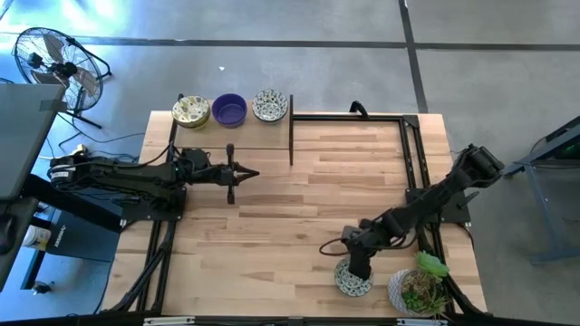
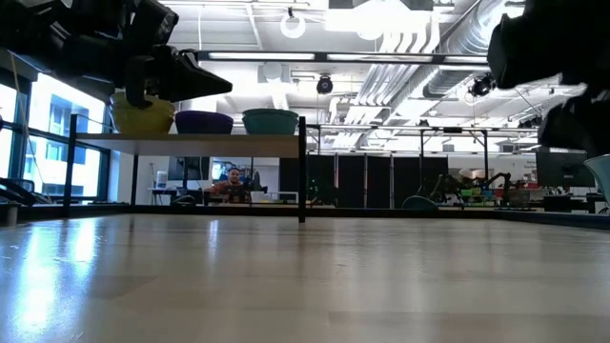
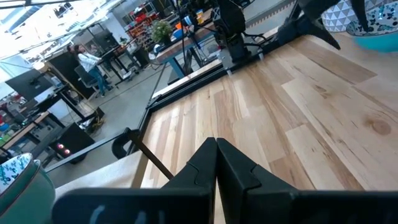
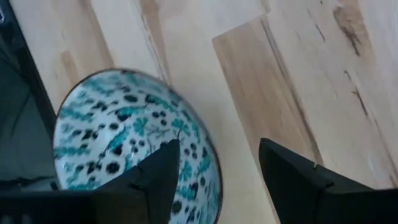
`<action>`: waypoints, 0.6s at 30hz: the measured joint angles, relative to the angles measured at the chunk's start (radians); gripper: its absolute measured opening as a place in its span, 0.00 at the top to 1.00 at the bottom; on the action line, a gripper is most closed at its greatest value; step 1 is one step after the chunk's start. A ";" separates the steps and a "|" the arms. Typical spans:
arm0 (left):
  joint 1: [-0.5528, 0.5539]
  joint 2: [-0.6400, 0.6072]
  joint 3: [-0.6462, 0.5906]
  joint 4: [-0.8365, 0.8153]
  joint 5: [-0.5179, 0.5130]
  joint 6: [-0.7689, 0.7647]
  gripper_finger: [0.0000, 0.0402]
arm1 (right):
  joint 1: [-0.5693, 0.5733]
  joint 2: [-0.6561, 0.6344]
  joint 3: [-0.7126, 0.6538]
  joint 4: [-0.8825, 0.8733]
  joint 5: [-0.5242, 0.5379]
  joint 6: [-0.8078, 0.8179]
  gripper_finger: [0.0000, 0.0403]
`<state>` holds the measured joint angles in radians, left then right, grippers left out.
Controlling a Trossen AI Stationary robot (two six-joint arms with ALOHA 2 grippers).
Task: Pick & Place Mini bowls
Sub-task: Stack the blue and white patterned bowl on the blue and white patterned bowl on the shelf
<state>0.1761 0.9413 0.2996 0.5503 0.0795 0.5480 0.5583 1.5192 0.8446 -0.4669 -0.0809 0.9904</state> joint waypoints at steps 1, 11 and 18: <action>0.000 0.000 0.000 0.000 0.000 0.000 1.00 | -0.002 0.000 -0.015 0.027 -0.003 0.004 0.51; 0.000 0.000 0.000 -0.010 0.000 0.000 1.00 | -0.006 0.000 -0.129 0.202 -0.090 0.047 0.86; 0.000 0.000 0.000 -0.008 0.000 0.000 1.00 | -0.042 0.000 -0.080 0.202 -0.134 -0.002 0.96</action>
<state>0.1761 0.9413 0.2996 0.5419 0.0792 0.5478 0.5167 1.5196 0.7651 -0.2644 -0.2150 0.9881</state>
